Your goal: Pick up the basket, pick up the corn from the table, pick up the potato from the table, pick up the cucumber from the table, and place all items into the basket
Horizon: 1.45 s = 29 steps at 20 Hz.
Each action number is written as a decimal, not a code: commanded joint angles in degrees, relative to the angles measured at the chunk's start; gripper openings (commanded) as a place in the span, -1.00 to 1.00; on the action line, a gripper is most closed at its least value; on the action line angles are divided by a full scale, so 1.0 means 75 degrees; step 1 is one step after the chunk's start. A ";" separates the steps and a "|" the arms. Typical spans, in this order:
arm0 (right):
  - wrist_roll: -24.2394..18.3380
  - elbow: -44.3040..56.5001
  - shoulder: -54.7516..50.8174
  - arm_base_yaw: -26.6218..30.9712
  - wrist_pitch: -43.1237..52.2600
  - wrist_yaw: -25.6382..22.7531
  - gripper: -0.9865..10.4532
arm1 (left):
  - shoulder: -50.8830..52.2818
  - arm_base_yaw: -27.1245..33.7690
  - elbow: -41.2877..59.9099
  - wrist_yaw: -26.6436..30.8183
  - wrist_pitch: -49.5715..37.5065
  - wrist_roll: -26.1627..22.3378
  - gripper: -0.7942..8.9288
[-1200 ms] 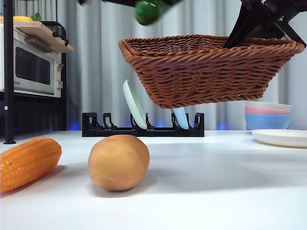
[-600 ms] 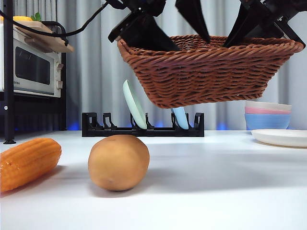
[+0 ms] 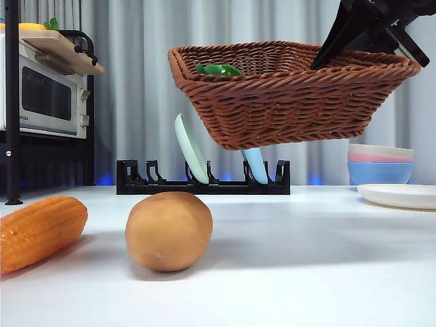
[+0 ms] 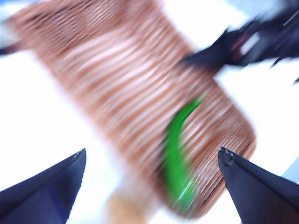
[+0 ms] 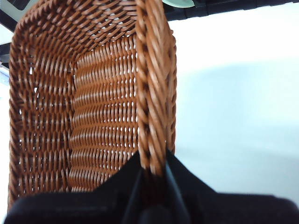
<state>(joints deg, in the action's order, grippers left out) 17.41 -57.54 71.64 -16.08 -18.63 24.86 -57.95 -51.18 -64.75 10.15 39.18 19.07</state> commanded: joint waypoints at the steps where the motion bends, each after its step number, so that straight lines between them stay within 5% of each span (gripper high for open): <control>1: 0.0149 -0.0023 -0.0012 0.0050 0.0146 0.0029 -0.86 | 0.0055 -0.0020 0.0073 0.0729 0.1550 0.0114 0.13; 4: 0.0149 -0.0023 -0.0012 0.0050 0.0149 0.0029 -0.86 | 0.0012 -0.0020 0.0321 0.1422 0.2751 0.0629 0.13; 10: 0.0149 -0.0023 -0.0012 0.0093 0.0146 0.0038 -0.86 | -0.0079 0.0408 0.1853 0.1279 0.1903 0.1180 0.13; 24: 0.0146 -0.0023 -0.0012 0.0093 0.0140 0.0038 -0.86 | -0.3238 0.2646 0.2433 -0.0411 -0.0758 0.0073 0.12; 25: 0.0146 -0.0023 -0.0012 0.0093 0.0137 0.0038 -0.86 | -0.3354 0.2643 0.2433 -0.0414 -0.0807 0.0009 -0.01; 27: 0.0143 -0.0023 -0.0012 0.0093 0.0137 0.0038 -0.86 | -0.3378 0.2629 0.2433 -0.0423 -0.0825 -0.0236 -0.77; 29: 0.0128 -0.0023 -0.0012 0.0093 0.0140 0.0032 -0.86 | -0.3372 0.2623 0.2428 -0.0653 -0.0746 -0.0551 -0.85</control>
<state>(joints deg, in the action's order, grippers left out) 17.39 -57.54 71.64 -15.40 -18.63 24.86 -83.11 -31.51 -47.09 5.23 33.76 16.88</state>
